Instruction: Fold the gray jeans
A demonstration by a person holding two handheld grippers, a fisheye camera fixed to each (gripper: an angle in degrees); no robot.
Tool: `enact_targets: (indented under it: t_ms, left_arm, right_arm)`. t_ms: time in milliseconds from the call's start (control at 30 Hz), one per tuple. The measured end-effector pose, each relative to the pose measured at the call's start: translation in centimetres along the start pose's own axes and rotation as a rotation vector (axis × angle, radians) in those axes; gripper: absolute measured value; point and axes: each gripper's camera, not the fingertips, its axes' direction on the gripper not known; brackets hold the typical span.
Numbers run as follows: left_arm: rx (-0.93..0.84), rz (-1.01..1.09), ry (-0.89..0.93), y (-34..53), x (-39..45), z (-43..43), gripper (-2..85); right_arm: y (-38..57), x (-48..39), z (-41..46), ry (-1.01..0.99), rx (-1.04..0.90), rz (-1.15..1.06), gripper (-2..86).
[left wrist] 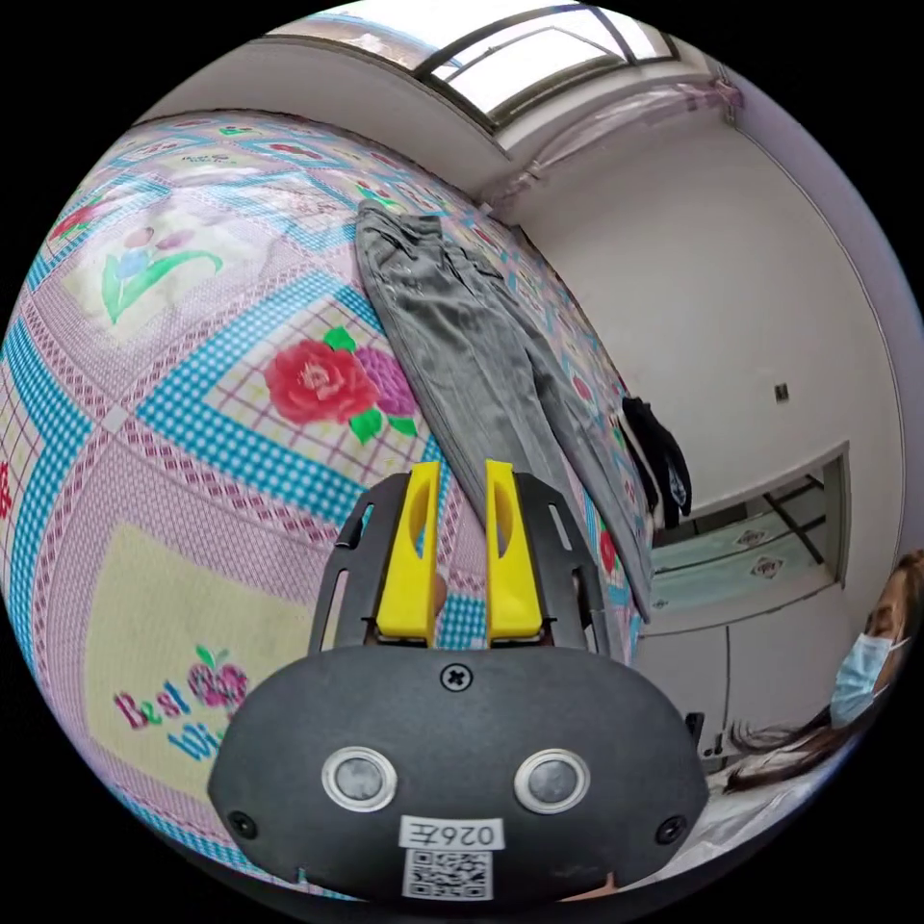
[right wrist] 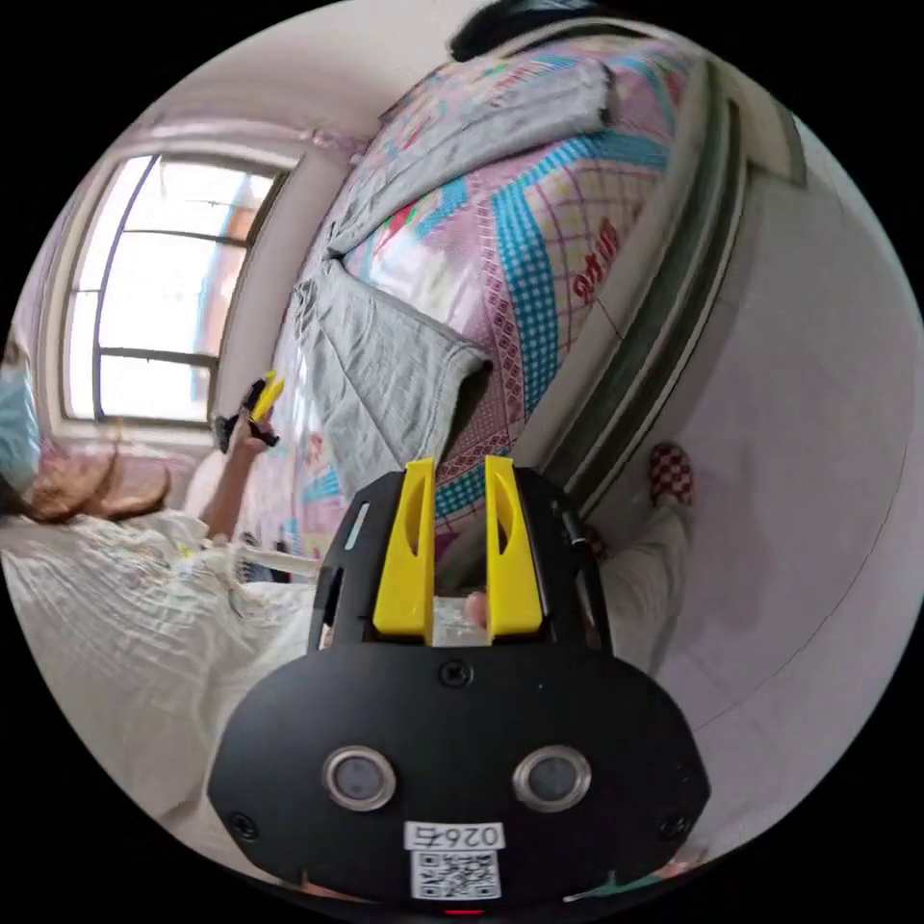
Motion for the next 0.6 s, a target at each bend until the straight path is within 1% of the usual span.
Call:
enact_targets:
  t_ms: [67,100,167,200,267,300,367,400,500,600]
  left_arm:
    - [-0.034,0.02,-0.005,2.3,1.4,-0.5,8.5]
    - [-0.055,0.041,-0.005,3.7,2.4,-0.7,8.8]
    - [-0.09,0.072,-0.017,5.3,3.7,-0.9,9.1]
    - [-0.115,0.083,-0.015,6.3,4.5,-0.9,9.4]
    - [-0.15,0.082,0.01,7.6,5.4,-0.7,9.4]
    - [-0.161,0.069,0.036,8.3,5.6,-0.6,9.4]
    - [-0.178,0.032,0.07,9.3,5.5,-0.3,9.4]
    - [-0.19,0.002,0.094,9.8,5.3,-0.1,9.4]
    - [-0.177,-0.048,0.129,11.0,5.0,-0.4,9.4]
    - [-0.139,-0.092,0.133,11.7,4.4,-1.3,9.6]
  right_arm:
    - [1.6,-3.9,0.7,0.159,0.022,-0.194,5.6]
    - [2.1,-5.1,1.0,0.2,0.032,-0.253,5.7]
    - [4.7,-9.7,2.2,0.342,0.084,-0.48,6.3]
    - [5.4,-10.7,2.6,0.359,0.094,-0.532,6.3]
    - [8.4,-13.8,4.5,0.366,0.101,-0.707,6.1]
    - [9.2,-14.5,5.1,0.356,0.095,-0.746,6.1]
    - [12.3,-16.4,8.1,0.313,0.044,-0.871,6.0]
    - [13.0,-16.8,9.0,0.299,0.024,-0.899,6.0]
    - [17.2,-19.1,13.7,0.29,-0.05,-1.03,7.1]
    - [22.0,-20.9,18.5,0.361,-0.113,-1.168,8.5]
